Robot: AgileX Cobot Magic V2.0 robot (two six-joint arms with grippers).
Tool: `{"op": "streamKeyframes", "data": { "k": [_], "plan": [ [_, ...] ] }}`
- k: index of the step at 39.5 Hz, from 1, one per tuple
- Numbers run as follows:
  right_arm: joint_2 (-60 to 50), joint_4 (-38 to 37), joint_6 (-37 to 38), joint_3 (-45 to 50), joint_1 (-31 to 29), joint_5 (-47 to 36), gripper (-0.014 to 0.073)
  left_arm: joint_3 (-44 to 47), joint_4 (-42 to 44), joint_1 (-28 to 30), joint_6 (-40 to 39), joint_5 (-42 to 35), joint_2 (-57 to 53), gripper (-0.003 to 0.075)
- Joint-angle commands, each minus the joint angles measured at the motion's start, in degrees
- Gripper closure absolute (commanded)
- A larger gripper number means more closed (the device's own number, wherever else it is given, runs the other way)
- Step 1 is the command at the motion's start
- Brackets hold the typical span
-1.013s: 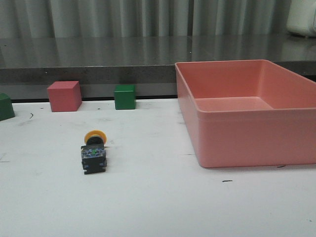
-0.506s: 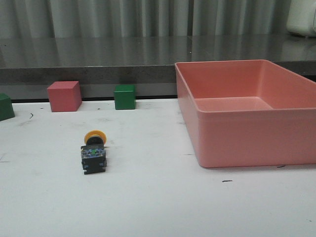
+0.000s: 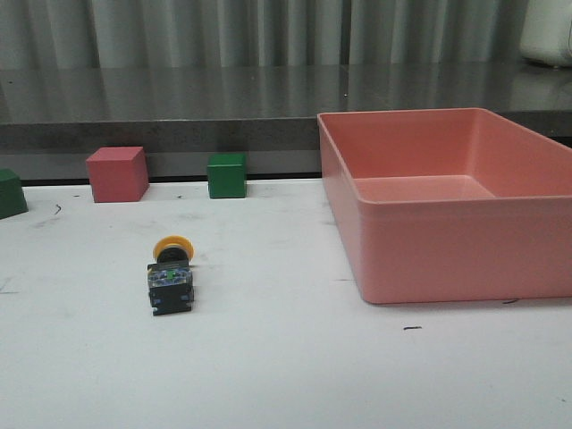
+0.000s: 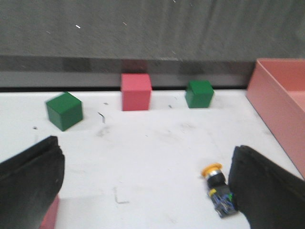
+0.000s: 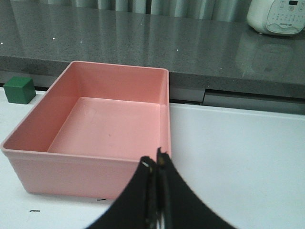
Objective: Place and stand button with both arms
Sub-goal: 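Lower the left gripper over the button and grasp its body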
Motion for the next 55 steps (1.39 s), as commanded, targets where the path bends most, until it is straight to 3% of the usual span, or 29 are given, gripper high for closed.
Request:
{"op": "streamKeyframes", "data": {
  "k": [1,7,13,31,42,55],
  "plan": [
    [0.57,-1.06,-0.37,-1.36,-0.37,-5.02,0.0666,-3.89,-0.64,-5.58,0.0,-3.17,5.84,0.0051],
    [0.57,-1.06,-0.37,-1.36,-0.37,-5.02,0.0666,-8.11,-0.64,-15.22,0.0,-2.43,16.6,0.0051],
    [0.57,-1.06,-0.37,-1.36,-0.37,-5.02,0.0666,-14.66,-1.88,-19.52,-0.38,3.27,28.18,0.0051],
    [0.57,-1.06,-0.37,-1.36,-0.37,-5.02,0.0666,-40.51,-2.37,-18.29,-9.86,29.19,58.72,0.0051],
    [0.57,-1.06,-0.37,-1.36,-0.37,-5.02,0.0666,-48.51,-2.37,-14.19,-13.13,31.42,69.54,0.005],
    [0.57,-1.06,-0.37,-1.36,-0.37,-5.02,0.0666,-55.5,-2.72,-13.6,-13.13,34.93,77.67,0.0051]
  ]
}}
